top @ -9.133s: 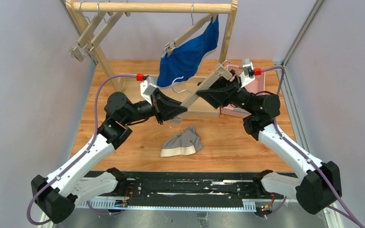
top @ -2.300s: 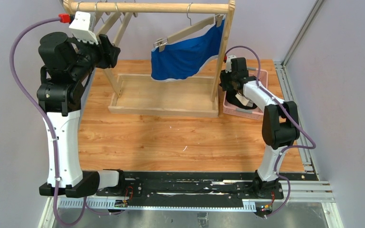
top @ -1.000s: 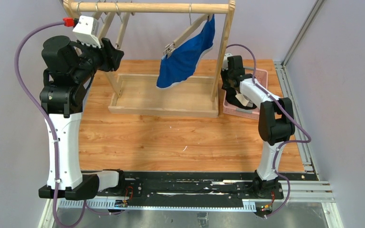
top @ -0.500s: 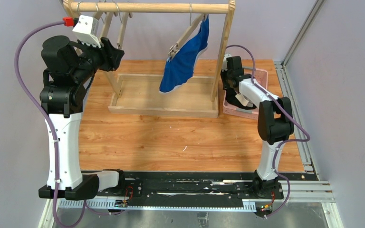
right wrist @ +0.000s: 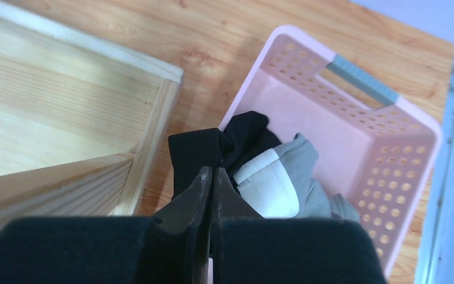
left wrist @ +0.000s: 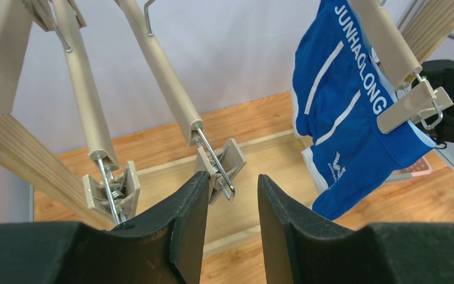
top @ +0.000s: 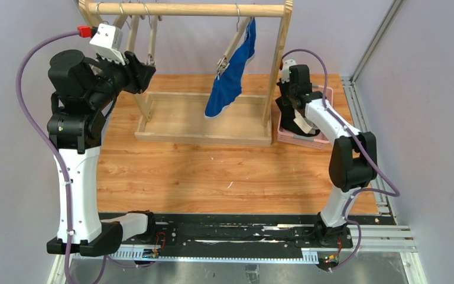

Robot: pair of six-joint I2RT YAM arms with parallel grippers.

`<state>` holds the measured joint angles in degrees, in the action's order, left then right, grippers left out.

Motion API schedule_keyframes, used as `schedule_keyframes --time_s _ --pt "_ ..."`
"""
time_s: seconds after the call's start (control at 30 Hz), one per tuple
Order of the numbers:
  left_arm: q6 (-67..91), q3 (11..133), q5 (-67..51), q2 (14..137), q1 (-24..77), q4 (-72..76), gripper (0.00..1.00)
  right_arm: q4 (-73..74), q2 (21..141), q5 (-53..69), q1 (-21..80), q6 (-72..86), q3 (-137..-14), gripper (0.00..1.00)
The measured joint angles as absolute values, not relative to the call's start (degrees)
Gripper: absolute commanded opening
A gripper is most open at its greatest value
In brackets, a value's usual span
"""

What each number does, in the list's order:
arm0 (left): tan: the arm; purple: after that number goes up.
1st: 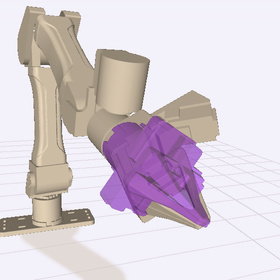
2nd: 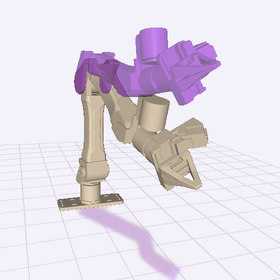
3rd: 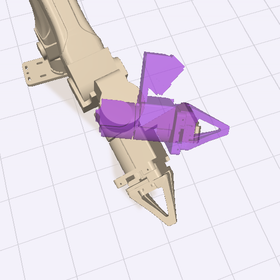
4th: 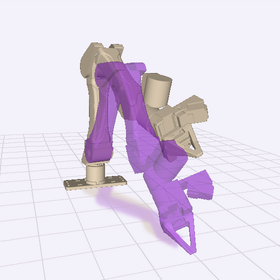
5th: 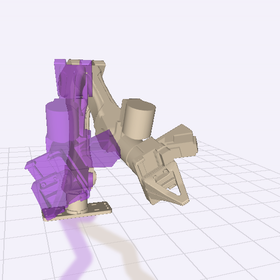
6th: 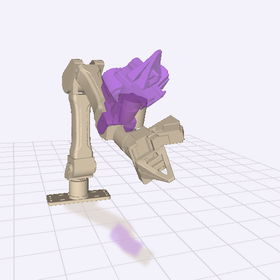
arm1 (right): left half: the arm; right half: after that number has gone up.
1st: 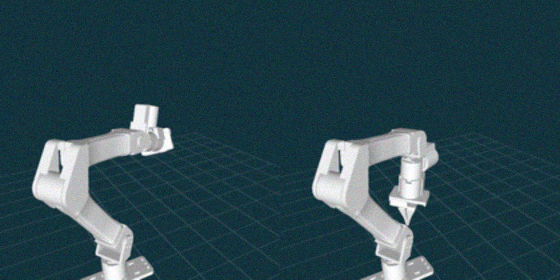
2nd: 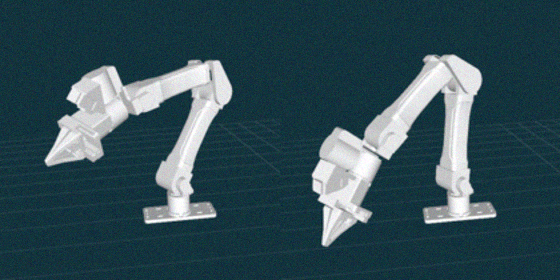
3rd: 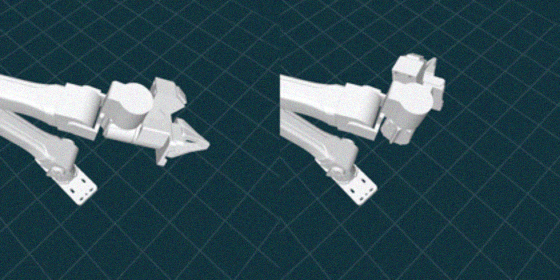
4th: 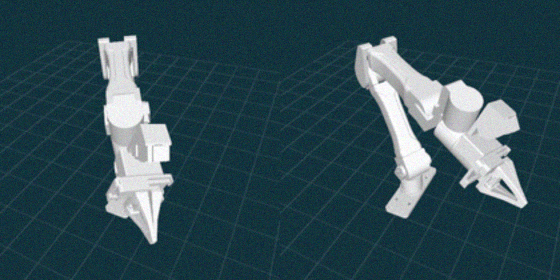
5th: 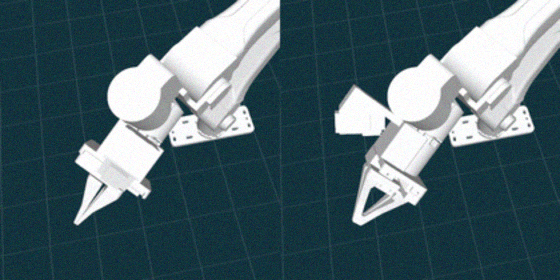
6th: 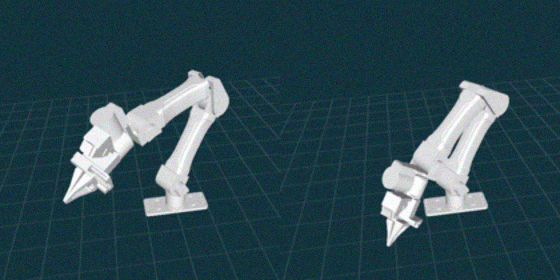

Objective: Remove the underwear clipped to the hanger

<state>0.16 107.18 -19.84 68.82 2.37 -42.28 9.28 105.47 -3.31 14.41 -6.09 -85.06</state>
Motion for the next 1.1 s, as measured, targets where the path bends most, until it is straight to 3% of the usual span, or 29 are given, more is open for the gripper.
schedule_keyframes --time_s 0.23,0.6,0.83,1.1 --pt "-0.21 106.21 -21.93 68.23 3.33 -42.5 0.4 8.51 99.42 -5.48 12.75 -5.91 -82.74 0.01" --pt "-2.17 108.6 -22.7 69.49 15.92 -44.12 0.4 7.64 98.26 -8.21 3.66 -2.52 -73.97 0.01" --pt "-2.59 118.39 -19.03 77.19 25.5 -44.64 0.47 7.77 100.51 -7.53 0.69 -0.56 -72.53 0.01" --pt "-0.95 135.44 -14.98 92.09 29.15 -44.71 0.47 9.74 108.14 -5.39 0.6 1.23 -73.1 0.01"
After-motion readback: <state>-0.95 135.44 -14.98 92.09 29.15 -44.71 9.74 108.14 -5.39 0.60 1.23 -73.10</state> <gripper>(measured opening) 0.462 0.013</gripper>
